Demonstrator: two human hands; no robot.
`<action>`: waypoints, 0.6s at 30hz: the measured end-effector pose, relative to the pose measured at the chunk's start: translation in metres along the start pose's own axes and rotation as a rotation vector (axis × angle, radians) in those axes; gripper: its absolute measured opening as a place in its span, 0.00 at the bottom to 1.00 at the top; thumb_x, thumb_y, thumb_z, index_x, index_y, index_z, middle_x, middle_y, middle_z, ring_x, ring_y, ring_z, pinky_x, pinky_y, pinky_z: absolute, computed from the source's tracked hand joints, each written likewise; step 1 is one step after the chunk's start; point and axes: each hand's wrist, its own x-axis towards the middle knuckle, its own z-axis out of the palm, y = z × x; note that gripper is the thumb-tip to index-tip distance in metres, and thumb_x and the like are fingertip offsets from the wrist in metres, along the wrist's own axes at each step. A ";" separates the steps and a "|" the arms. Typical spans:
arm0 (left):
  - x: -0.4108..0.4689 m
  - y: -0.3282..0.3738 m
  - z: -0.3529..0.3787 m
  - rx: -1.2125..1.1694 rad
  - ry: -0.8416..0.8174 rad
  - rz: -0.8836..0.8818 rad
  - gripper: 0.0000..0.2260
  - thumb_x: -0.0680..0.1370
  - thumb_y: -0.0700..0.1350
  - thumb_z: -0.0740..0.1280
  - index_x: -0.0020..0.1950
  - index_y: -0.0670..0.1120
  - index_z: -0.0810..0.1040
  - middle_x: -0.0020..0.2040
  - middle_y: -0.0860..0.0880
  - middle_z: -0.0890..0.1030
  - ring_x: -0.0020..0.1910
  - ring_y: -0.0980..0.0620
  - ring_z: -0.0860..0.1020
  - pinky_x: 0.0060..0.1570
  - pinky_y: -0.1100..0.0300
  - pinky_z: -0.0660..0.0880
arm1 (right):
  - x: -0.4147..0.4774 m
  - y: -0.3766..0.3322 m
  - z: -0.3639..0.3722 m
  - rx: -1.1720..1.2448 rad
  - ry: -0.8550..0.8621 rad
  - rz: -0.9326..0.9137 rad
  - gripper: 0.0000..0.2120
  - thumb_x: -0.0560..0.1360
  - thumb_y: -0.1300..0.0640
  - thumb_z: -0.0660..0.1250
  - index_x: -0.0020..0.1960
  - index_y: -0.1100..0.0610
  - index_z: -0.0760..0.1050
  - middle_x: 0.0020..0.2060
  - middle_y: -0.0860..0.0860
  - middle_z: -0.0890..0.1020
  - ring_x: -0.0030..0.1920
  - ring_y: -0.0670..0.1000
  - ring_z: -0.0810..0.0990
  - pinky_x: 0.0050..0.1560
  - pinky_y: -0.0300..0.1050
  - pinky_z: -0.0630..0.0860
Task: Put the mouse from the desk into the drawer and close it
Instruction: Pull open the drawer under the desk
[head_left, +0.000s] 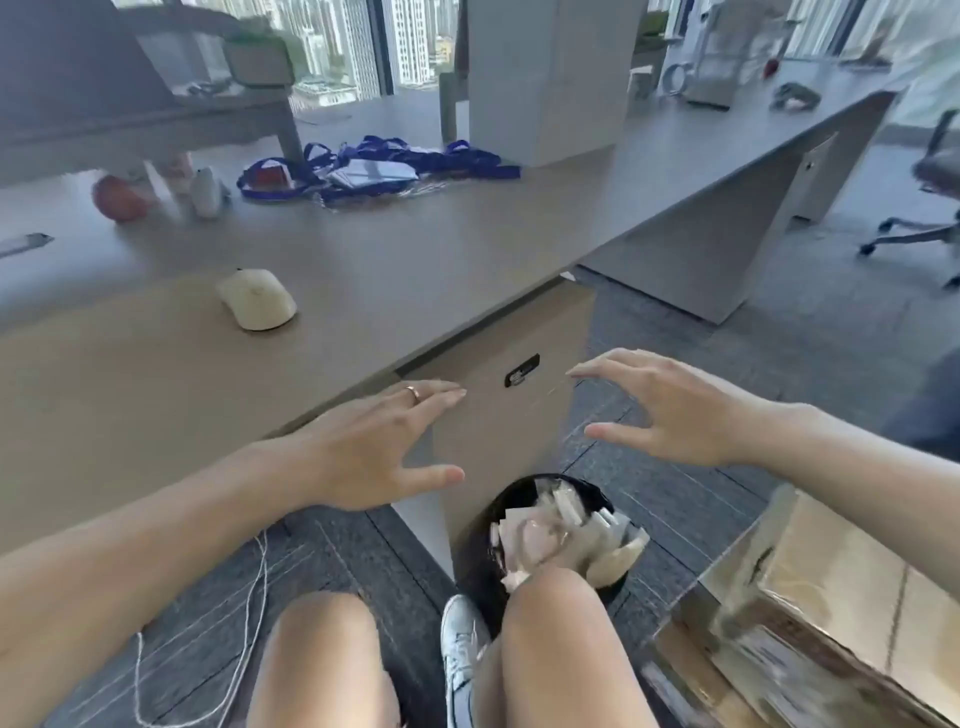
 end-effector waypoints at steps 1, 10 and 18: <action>0.007 -0.005 0.007 0.001 -0.020 0.014 0.40 0.77 0.71 0.58 0.82 0.53 0.50 0.82 0.57 0.53 0.79 0.61 0.50 0.77 0.59 0.52 | 0.006 0.004 0.008 0.008 -0.012 -0.003 0.32 0.74 0.31 0.58 0.75 0.42 0.62 0.70 0.42 0.71 0.68 0.45 0.71 0.68 0.48 0.70; 0.051 -0.025 0.050 0.092 0.029 -0.008 0.43 0.78 0.70 0.54 0.82 0.49 0.36 0.81 0.54 0.33 0.78 0.60 0.34 0.75 0.62 0.38 | 0.070 0.036 0.077 -0.150 -0.092 -0.169 0.30 0.78 0.37 0.57 0.76 0.49 0.64 0.72 0.46 0.71 0.71 0.49 0.68 0.71 0.46 0.66; 0.056 -0.025 0.049 0.039 0.057 -0.105 0.42 0.79 0.69 0.52 0.81 0.49 0.34 0.81 0.53 0.33 0.77 0.60 0.32 0.75 0.62 0.35 | 0.118 0.048 0.106 0.233 0.021 0.189 0.19 0.79 0.41 0.59 0.53 0.54 0.80 0.46 0.50 0.85 0.45 0.53 0.83 0.48 0.52 0.80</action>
